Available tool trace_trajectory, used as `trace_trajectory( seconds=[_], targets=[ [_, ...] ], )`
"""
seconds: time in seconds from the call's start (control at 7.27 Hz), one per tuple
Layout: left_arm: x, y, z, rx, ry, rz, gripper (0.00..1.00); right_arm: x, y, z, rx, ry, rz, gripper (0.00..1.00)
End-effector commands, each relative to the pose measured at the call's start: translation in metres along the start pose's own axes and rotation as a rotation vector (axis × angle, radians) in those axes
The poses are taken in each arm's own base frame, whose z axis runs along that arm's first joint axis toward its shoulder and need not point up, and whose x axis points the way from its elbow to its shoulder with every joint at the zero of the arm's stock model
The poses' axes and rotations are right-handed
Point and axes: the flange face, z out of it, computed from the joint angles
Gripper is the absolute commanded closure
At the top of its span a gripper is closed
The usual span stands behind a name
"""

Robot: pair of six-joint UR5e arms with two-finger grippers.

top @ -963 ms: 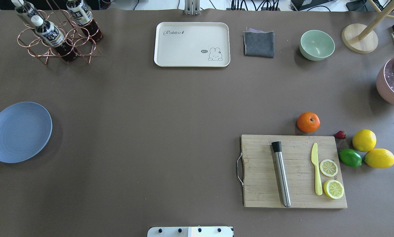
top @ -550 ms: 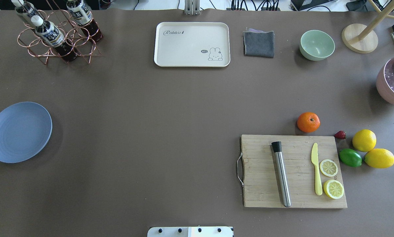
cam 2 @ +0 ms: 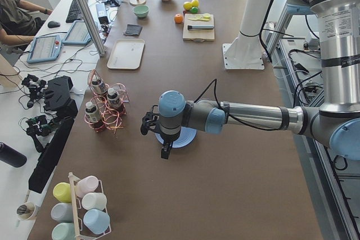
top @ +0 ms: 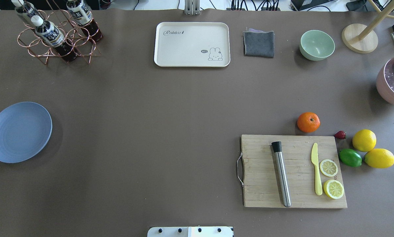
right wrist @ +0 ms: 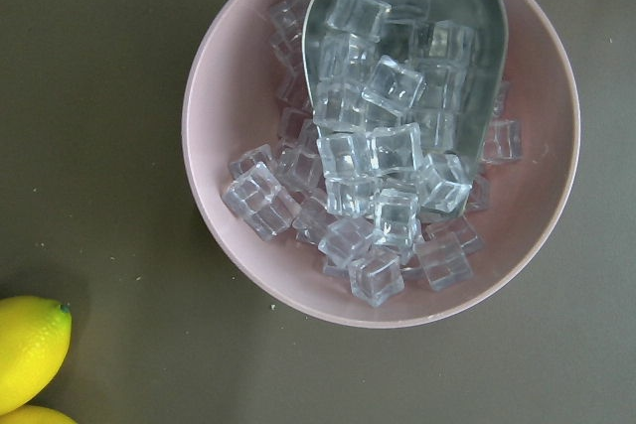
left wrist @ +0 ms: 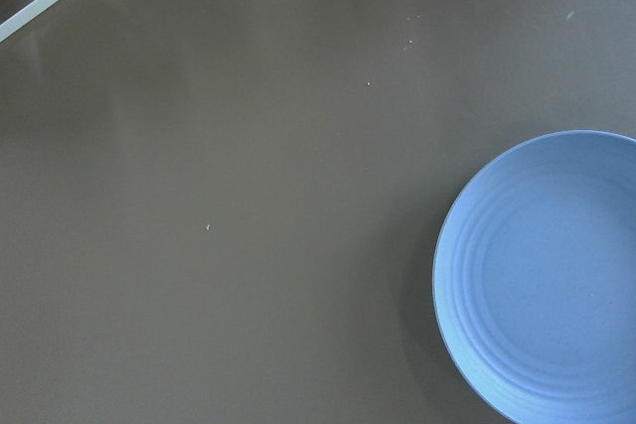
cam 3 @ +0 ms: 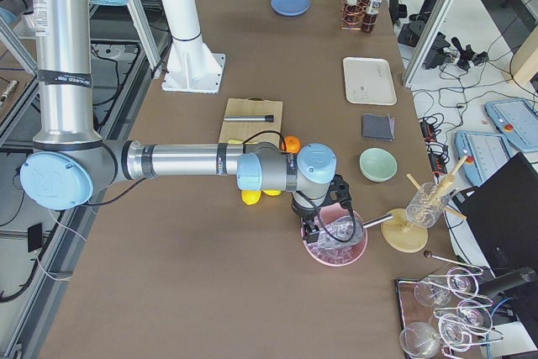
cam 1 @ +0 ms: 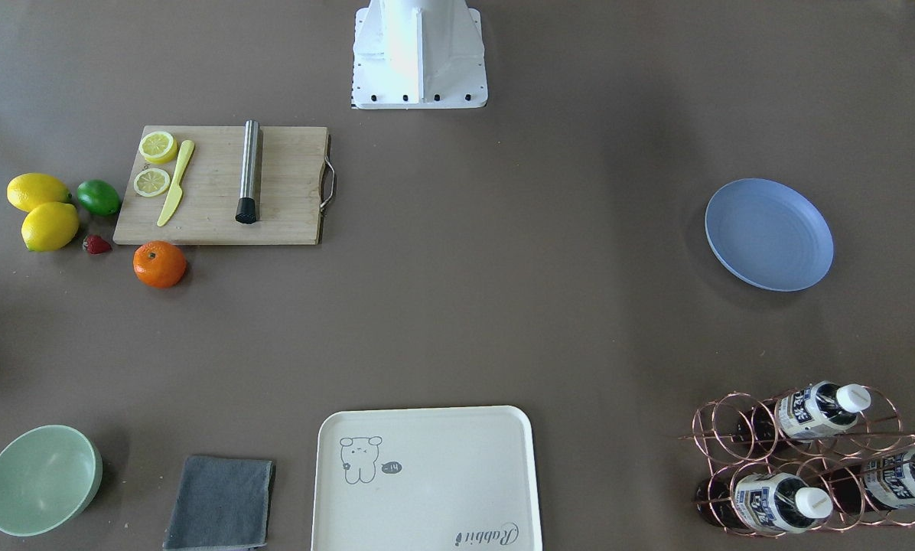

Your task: Pick orange to plate

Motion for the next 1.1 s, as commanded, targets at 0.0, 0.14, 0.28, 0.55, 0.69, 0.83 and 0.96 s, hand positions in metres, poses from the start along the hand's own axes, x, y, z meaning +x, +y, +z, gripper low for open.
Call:
trace_trajectory(
  seconds=[0.0, 0.14, 0.28, 0.55, 0.69, 0.83, 0.96],
  targets=[
    [-0.001, 0.001, 0.001, -0.002, 0.006, -0.007, 0.02, -0.002, -0.001, 0.002, -0.001, -0.009, -0.008, 0.00],
    [-0.001, 0.001, 0.002, -0.003, 0.007, -0.006, 0.02, -0.006, -0.002, 0.003, -0.003, -0.010, -0.020, 0.00],
    [-0.003, 0.001, 0.004, -0.007, 0.007, -0.009, 0.02, -0.009, -0.004, 0.005, -0.007, -0.012, -0.028, 0.00],
    [-0.003, 0.001, 0.004, -0.007, 0.007, -0.006, 0.02, -0.011, -0.004, 0.006, -0.009, -0.012, -0.032, 0.00],
    [-0.004, 0.002, 0.005, -0.009, 0.005, -0.008, 0.02, -0.012, -0.005, 0.006, -0.009, -0.012, -0.034, 0.00],
    [-0.005, 0.002, 0.006, -0.011, 0.002, -0.010, 0.02, -0.013, -0.005, 0.005, -0.007, -0.012, -0.035, 0.00],
    [-0.006, 0.002, 0.007, -0.012, 0.003, -0.011, 0.02, -0.013, -0.005, 0.006, -0.009, -0.013, -0.037, 0.00]
  ],
)
